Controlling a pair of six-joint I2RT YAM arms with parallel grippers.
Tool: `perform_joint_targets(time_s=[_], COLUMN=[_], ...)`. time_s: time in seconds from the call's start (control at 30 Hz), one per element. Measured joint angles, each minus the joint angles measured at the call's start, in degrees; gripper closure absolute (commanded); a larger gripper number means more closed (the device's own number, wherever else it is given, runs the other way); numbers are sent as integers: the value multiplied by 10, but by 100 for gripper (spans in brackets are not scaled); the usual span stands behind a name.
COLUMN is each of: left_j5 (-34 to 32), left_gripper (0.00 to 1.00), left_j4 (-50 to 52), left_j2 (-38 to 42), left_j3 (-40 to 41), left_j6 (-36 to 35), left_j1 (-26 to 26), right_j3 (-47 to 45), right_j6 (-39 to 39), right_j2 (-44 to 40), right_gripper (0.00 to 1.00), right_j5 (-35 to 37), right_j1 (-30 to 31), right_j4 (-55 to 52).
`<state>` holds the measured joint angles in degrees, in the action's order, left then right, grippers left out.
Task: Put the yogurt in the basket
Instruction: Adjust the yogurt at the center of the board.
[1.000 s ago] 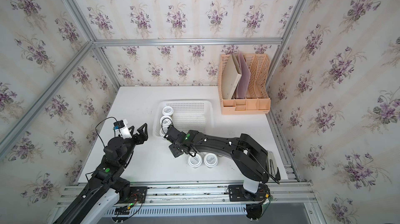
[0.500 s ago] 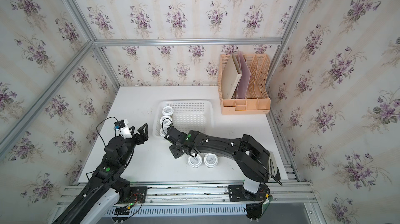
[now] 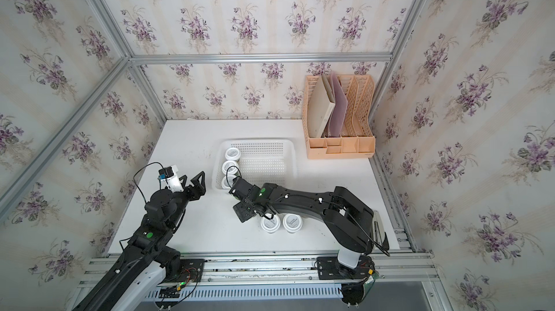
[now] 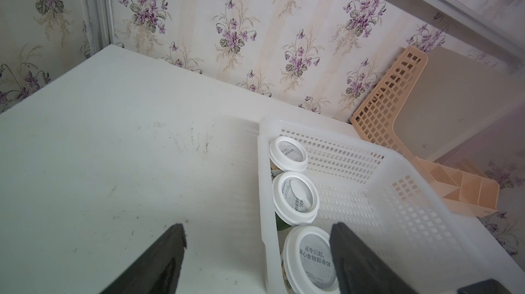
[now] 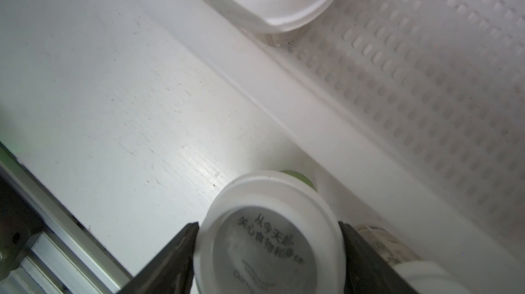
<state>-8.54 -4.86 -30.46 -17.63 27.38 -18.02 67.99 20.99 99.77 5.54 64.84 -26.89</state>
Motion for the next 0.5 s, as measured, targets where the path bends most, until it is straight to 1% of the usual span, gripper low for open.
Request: perform_joint_targets(time_s=[0.33,0.5], left_j5=[8,12], left_gripper=[16,16], left_j4=[0,0], left_j2=[-9,-15], left_j3=[0,0], left_j6=[0,0], left_j1=[1,1], right_j3=[-12,-13], right_j6=[1,2], right_j2=[-19,-43], right_gripper=[15,15], right_j5=[0,0], right_j1=[0,0], right_j4=[1,4])
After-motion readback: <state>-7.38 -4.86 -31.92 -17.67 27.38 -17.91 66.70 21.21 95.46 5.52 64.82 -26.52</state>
